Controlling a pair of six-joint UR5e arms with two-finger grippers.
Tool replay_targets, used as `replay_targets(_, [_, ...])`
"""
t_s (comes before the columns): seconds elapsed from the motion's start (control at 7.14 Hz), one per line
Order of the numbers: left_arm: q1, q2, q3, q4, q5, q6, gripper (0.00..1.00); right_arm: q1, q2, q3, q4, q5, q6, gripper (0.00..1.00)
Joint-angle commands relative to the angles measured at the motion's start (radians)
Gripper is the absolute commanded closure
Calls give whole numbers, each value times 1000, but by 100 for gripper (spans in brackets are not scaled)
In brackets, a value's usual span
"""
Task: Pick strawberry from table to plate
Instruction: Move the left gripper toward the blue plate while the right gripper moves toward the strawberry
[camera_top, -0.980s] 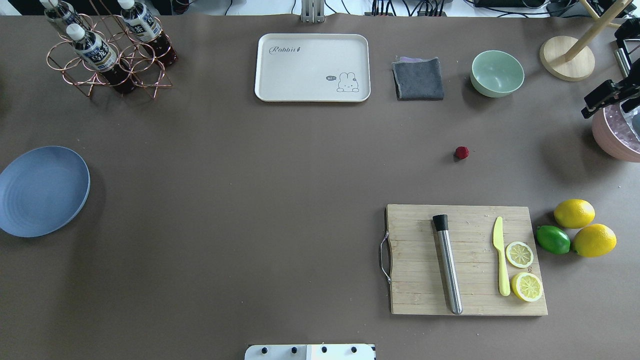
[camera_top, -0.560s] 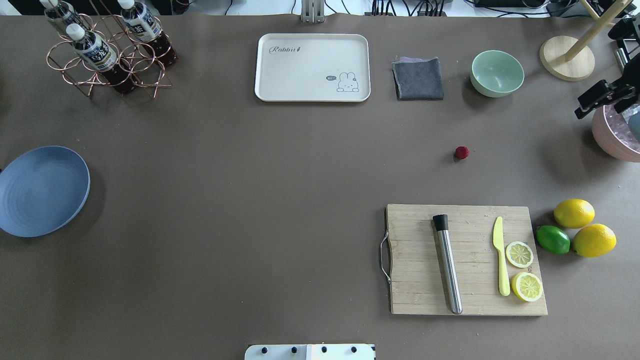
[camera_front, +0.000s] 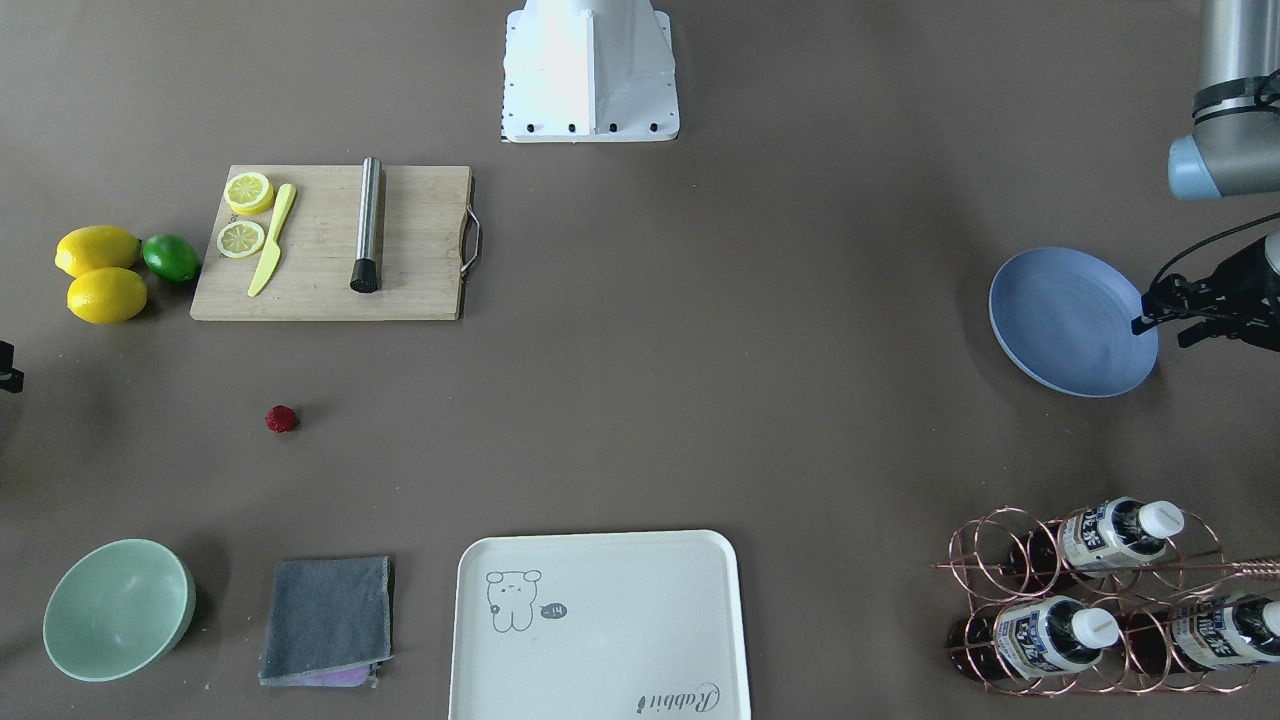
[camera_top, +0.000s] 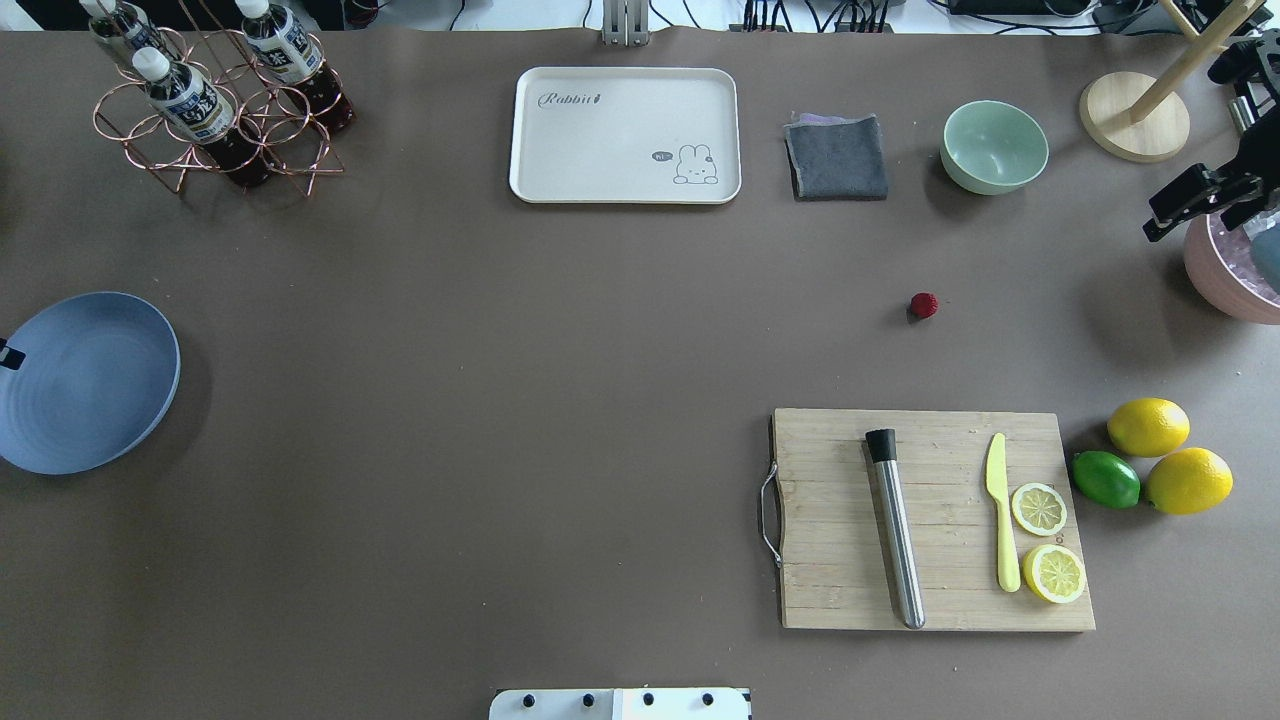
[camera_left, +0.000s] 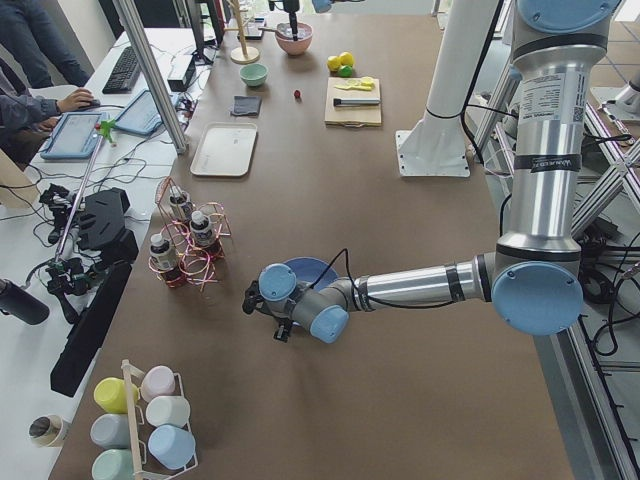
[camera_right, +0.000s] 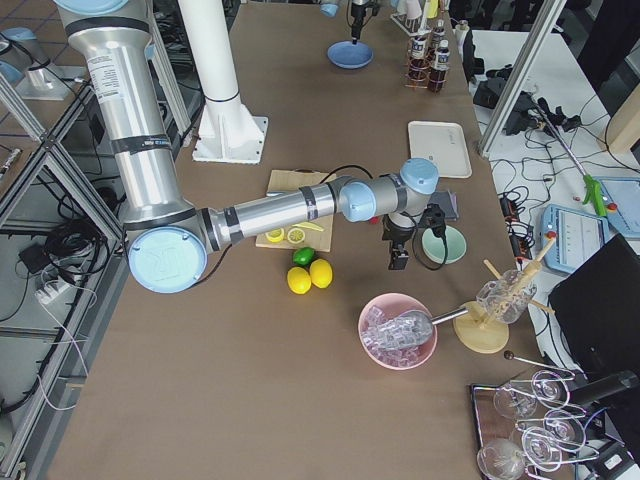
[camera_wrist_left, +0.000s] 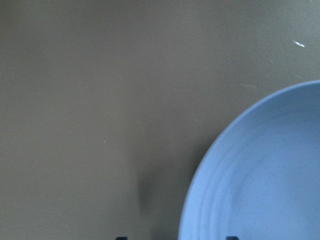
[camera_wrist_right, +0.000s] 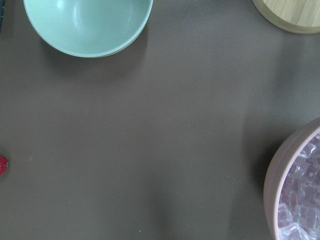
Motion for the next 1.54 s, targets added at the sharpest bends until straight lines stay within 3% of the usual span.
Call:
replay_targets(0.0, [6, 4, 2, -14, 0, -1, 38, -4, 0, 2, 0, 0, 0, 0])
replay_targets(0.42, [25, 4, 5, -14, 1, -15, 41, -3, -5, 7, 0, 0, 2, 0])
replay_targets(0.56, [25, 4, 3, -16, 1, -26, 53, -3, -5, 7, 0, 0, 2, 0])
replay_targets(0.7, [25, 4, 5, -16, 0, -29, 93, -3, -5, 7, -2, 0, 2, 0])
replay_targets(0.84, [25, -2, 6, -13, 0, -29, 100, -4, -5, 7, 0, 2, 2, 0])
replay_targets(1.12, [23, -4, 2, -4, -31, -33, 100, -3, -6, 17, -2, 2, 3, 0])
replay_targets(1.4, [14, -34, -29, -6, -196, -153, 100, -36, 9, 54, 0, -3, 88, 0])
